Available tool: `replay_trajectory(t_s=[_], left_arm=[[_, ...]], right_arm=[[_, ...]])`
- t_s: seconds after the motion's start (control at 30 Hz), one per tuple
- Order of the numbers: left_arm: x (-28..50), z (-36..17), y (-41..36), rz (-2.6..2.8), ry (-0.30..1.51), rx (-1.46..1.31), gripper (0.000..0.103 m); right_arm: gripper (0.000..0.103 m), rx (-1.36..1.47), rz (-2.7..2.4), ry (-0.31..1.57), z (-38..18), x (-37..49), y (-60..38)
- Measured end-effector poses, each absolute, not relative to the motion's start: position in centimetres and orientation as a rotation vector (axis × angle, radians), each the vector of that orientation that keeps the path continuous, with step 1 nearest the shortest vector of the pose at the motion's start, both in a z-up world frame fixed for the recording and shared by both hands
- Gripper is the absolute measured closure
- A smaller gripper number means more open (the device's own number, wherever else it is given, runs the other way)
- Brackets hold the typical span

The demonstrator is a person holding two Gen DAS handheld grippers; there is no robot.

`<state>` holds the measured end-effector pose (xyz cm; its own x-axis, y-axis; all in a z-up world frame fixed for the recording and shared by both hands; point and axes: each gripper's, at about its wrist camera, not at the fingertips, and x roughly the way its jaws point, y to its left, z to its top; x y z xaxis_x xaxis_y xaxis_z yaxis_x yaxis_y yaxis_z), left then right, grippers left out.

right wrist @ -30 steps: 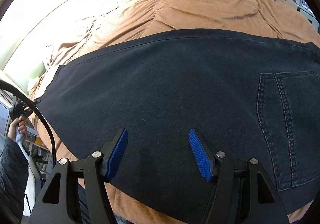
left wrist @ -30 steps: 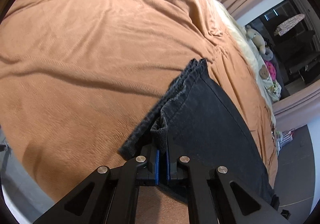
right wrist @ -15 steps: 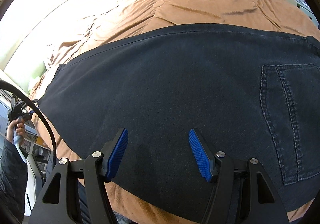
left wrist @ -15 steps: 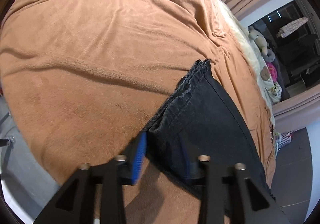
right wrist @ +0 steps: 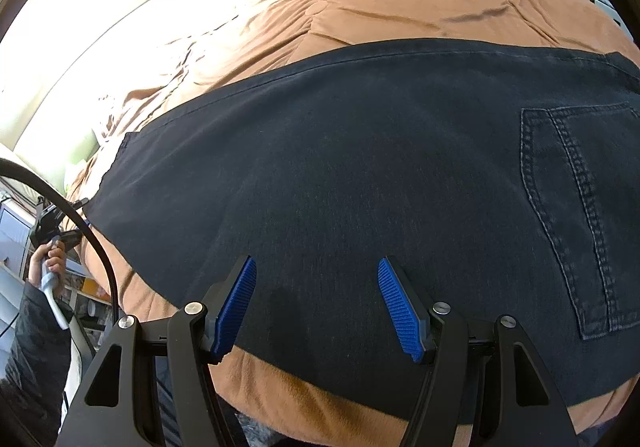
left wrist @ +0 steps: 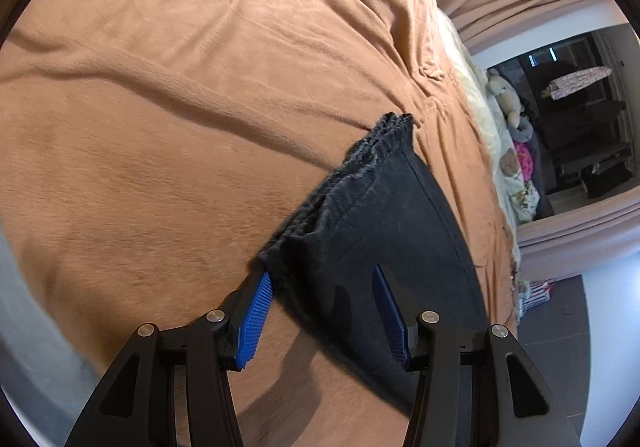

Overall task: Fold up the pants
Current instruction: 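Grasp the jeans leg hem with the left tool while the right tool grips the jeans waist, then lift the jeans leg hem with the left tool while the right tool holds the jeans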

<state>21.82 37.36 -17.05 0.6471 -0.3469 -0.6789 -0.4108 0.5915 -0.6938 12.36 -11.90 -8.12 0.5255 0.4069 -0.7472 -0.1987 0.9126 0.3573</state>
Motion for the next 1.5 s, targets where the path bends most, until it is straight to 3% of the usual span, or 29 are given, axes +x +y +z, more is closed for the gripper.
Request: replay_trajectory(t_s=[0.27, 0.3, 0.33, 0.43, 0.47, 0.5, 0.9, 1.5], left_arm=[[22.5, -17.4, 34.8, -0.016, 0.868, -1.007, 0.051], [22.7, -17.3, 34.6, -0.014, 0.867, -0.992, 0.051], [22.9, -17.3, 34.7, -0.011, 0.866, -0.994, 0.051], [23.2, -17.5, 35.2, 0.017, 0.872, -1.001, 0.074], [23.3, -17.5, 35.3, 0.026, 0.873, -0.997, 0.091], [23.3, -17.5, 35.5, 0.033, 0.868, -0.996, 0.099], [23.0, -14.9, 36.4, 0.000, 0.789, -0.995, 0.099], [23.1, -18.4, 34.8, 0.001, 0.876, -1.023, 0.091]], right_arm=[[0.041, 0.221, 0.359, 0.938, -8.2, 11.4, -11.1], [0.045, 0.199, 0.351, 0.931, -8.1, 11.3, -10.6], [0.056, 0.189, 0.348, 0.924, -8.1, 11.2, -10.3], [0.066, 0.162, 0.373, 0.901, -7.8, 11.1, -8.9], [0.067, 0.150, 0.384, 0.899, -7.8, 11.0, -8.3], [0.071, 0.134, 0.399, 0.901, -7.8, 10.9, -7.6], [0.085, 0.004, 0.424, 1.009, -9.6, 15.9, -2.4], [0.086, 0.001, 0.339, 1.084, -9.4, 30.5, -0.7]])
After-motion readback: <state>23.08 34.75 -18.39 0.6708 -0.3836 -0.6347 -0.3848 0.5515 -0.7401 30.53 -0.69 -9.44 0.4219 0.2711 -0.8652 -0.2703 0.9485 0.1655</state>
